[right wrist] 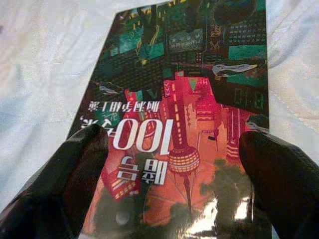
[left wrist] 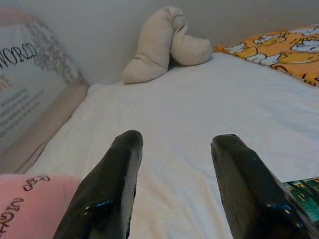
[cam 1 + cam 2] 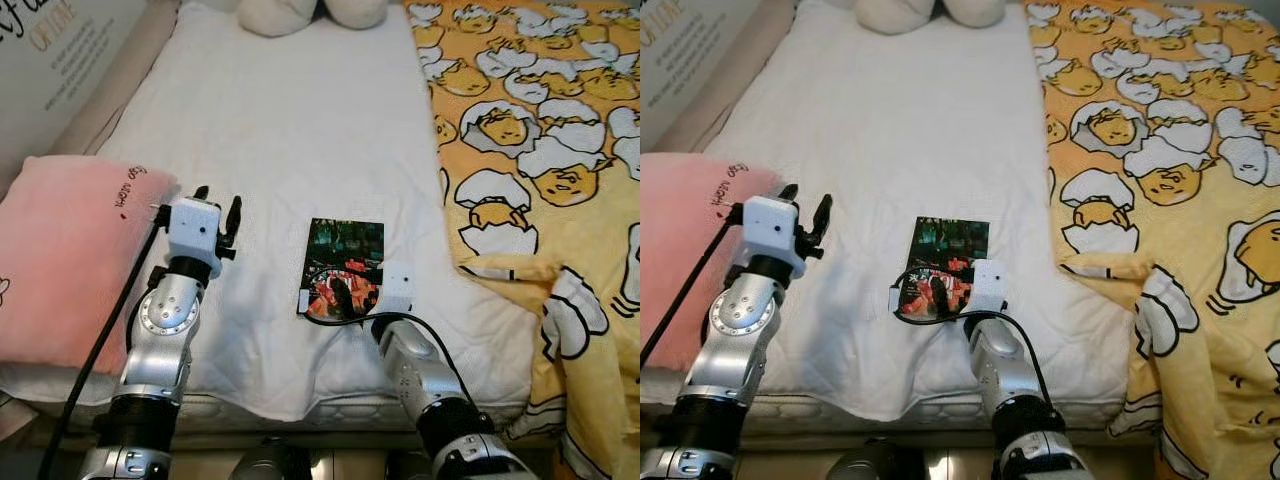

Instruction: Clean up the room

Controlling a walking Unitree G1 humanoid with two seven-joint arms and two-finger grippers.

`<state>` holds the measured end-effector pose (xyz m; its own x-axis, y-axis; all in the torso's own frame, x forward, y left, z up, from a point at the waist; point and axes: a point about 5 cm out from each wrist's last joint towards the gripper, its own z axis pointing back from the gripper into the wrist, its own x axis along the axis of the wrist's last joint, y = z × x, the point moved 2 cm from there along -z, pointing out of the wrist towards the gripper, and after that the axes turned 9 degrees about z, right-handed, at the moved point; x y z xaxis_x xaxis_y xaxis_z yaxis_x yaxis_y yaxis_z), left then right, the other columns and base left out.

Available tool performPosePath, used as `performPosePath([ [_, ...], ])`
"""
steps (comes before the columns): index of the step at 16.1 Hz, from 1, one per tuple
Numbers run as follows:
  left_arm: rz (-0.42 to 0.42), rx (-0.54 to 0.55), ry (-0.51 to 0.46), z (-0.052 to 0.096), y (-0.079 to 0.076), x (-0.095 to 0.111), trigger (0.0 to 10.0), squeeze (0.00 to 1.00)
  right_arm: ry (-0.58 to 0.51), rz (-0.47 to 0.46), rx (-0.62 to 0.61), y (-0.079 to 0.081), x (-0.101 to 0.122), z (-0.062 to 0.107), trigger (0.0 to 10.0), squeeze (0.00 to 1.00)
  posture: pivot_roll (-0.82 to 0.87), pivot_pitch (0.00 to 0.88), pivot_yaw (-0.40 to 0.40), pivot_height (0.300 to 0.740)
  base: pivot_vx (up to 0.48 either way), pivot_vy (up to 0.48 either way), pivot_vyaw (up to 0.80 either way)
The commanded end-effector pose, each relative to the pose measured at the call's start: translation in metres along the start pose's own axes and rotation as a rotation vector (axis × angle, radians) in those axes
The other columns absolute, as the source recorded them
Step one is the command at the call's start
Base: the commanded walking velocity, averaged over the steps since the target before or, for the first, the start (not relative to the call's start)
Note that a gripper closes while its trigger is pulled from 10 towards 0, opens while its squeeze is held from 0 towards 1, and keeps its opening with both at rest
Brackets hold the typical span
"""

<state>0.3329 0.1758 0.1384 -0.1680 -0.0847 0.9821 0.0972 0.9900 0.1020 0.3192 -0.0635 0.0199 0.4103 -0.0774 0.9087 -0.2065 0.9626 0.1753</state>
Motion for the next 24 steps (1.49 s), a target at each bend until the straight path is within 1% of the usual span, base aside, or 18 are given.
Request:
performPosePath([
  [1, 0.009, 0.003, 0.006, 0.002, 0.001, 0.002, 10.0, 0.00, -0.013, 0.012, -0.016, 0.000, 0.003, -0.002, 10.0, 0.00, 0.05, 0.142, 0.073, 0.735, 0.000, 0.000, 0.00],
  [3, 0.010, -0.008, 0.011, 0.002, -0.002, 0.003, 10.0, 0.00, -0.034, 0.038, -0.036, -0.003, 0.006, -0.003, 10.0, 0.00, 0.05, 0.140, 0.075, 0.735, 0.000, 0.000, 0.00],
  [4, 0.017, -0.038, 0.018, 0.003, -0.008, 0.003, 10.0, 0.00, -0.094, 0.068, -0.075, -0.010, 0.014, -0.002, 10.0, 0.00, 0.04, 0.139, 0.080, 0.735, 0.000, 0.000, 0.00],
  [6, 0.044, -0.085, 0.045, 0.005, -0.016, 0.000, 10.0, 0.00, -0.123, 0.062, -0.099, -0.015, 0.017, -0.002, 10.0, 0.00, 0.04, 0.139, 0.084, 0.735, 0.000, 0.000, 0.00],
  [7, 0.060, -0.136, 0.082, 0.008, -0.024, -0.007, 10.0, 0.00, -0.137, 0.067, -0.113, -0.017, 0.019, -0.001, 10.0, 0.00, 0.04, 0.139, 0.086, 0.735, 0.000, 0.000, 0.00],
  [8, 0.078, -0.239, 0.170, 0.018, -0.040, -0.020, 10.0, 0.00, -0.159, 0.072, -0.125, -0.019, 0.022, 0.000, 10.0, 0.00, 0.04, 0.139, 0.088, 0.735, 0.000, 0.000, 0.00],
  [9, 0.082, -0.257, 0.171, 0.020, -0.043, -0.021, 10.0, 0.00, -0.140, 0.037, -0.123, -0.019, 0.018, 0.000, 10.0, 0.00, 0.04, 0.138, 0.089, 0.735, 0.000, 0.000, 0.00],
  [10, 0.092, -0.287, 0.173, 0.024, -0.048, -0.020, 10.0, 0.00, -0.098, -0.017, -0.120, -0.021, 0.010, -0.001, 10.0, 0.00, 0.04, 0.136, 0.090, 0.735, 0.000, 0.000, 0.00],
  [11, 0.097, -0.300, 0.177, 0.025, -0.050, -0.020, 10.0, 0.00, -0.081, -0.033, -0.120, -0.021, 0.006, -0.001, 10.0, 0.00, 0.04, 0.136, 0.090, 0.735, 0.000, 0.000, 0.00],
  [12, 0.139, -0.322, 0.190, 0.027, -0.054, -0.020, 10.0, 0.00, -0.057, -0.054, -0.113, -0.022, 0.001, -0.001, 10.0, 0.00, 0.05, 0.134, 0.091, 0.735, 0.000, 0.000, 0.00],
  [13, 0.284, -0.392, 0.219, 0.033, -0.063, -0.018, 10.0, 0.00, -0.021, -0.092, -0.098, -0.021, -0.007, -0.001, 10.0, 0.00, 0.06, 0.132, 0.096, 0.735, 0.000, 0.000, 0.00],
  [14, 0.336, -0.430, 0.236, 0.038, -0.066, -0.018, 10.0, 0.00, -0.007, -0.115, -0.093, -0.021, -0.010, -0.001, 10.0, 0.00, 0.07, 0.127, 0.098, 0.735, 0.000, 0.000, 0.00],
  [17, 0.341, -0.433, 0.250, 0.041, -0.063, -0.019, 10.0, 0.00, 0.007, -0.123, -0.066, -0.016, -0.013, -0.001, 10.0, 0.00, 0.07, 0.120, 0.100, 0.735, 0.000, 0.000, 0.00],
  [18, 0.349, -0.427, 0.255, 0.041, -0.061, -0.019, 10.0, 0.00, 0.017, -0.114, -0.024, -0.009, -0.015, -0.002, 10.0, 0.00, 0.07, 0.117, 0.104, 0.735, 0.000, 0.000, 0.00],
  [20, 0.364, -0.429, 0.264, 0.040, -0.061, -0.017, 10.0, 0.00, 0.028, -0.117, 0.017, -0.003, -0.017, -0.003, 10.0, 0.00, 0.06, 0.118, 0.101, 0.735, 0.000, 0.000, 0.00],
  [23, 0.372, -0.431, 0.269, 0.039, -0.061, -0.017, 10.0, 0.00, -0.001, -0.065, 0.046, 0.002, -0.011, -0.004, 10.0, 0.00, 0.05, 0.121, 0.097, 0.735, 0.000, 0.000, 0.00],
  [24, 0.374, -0.432, 0.271, 0.040, -0.062, -0.017, 10.0, 0.00, 0.000, -0.062, 0.046, 0.001, -0.011, -0.004, 10.0, 0.00, 0.05, 0.124, 0.097, 0.735, 0.000, 0.000, 0.00],
])
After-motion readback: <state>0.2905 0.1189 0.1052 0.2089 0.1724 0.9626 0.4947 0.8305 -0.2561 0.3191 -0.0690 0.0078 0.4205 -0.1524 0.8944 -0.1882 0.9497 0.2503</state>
